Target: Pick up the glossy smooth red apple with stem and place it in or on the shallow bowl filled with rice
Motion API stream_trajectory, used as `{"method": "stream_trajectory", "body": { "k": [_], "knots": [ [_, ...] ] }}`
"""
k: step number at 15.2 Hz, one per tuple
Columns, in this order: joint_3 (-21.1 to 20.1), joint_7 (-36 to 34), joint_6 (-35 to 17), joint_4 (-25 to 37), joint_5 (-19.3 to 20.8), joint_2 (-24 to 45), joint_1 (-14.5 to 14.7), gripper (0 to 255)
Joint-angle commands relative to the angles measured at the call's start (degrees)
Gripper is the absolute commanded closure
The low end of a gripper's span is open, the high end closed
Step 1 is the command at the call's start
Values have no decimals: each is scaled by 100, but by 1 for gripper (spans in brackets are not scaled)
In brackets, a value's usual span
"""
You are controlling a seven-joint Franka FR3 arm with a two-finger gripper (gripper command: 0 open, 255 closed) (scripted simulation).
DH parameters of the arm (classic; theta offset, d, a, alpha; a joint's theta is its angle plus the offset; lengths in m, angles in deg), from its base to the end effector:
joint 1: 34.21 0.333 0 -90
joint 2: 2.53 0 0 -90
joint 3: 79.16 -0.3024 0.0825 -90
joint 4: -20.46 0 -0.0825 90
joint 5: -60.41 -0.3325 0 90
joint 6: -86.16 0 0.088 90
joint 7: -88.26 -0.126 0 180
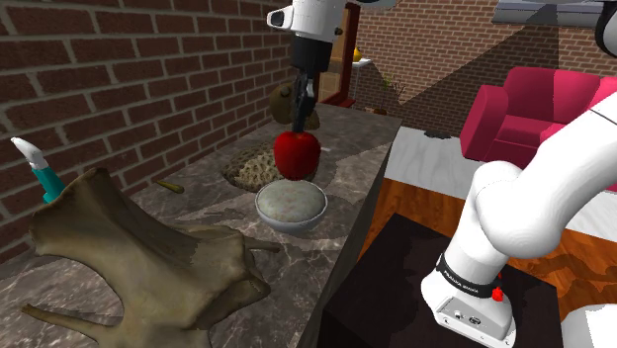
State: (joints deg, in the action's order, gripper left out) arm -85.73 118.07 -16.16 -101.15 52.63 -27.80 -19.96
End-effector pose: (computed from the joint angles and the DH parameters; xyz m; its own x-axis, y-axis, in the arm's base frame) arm 0.3538 0.1576 0.5698 0.6533 0.7458 0.1304 0.7541 -0.6563 -0.0244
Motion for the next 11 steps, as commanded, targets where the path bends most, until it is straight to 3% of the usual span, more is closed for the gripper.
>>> {"method": "stream_trajectory", "body": {
  "k": [1,7,11],
  "knots": [
    [-8,11,-151,-170,-9,-23,4,255],
    [-28,51,-607,-646,-36,-41,14,255],
    [-30,55,-649,-686,-38,-40,15,255]
  ]
}}
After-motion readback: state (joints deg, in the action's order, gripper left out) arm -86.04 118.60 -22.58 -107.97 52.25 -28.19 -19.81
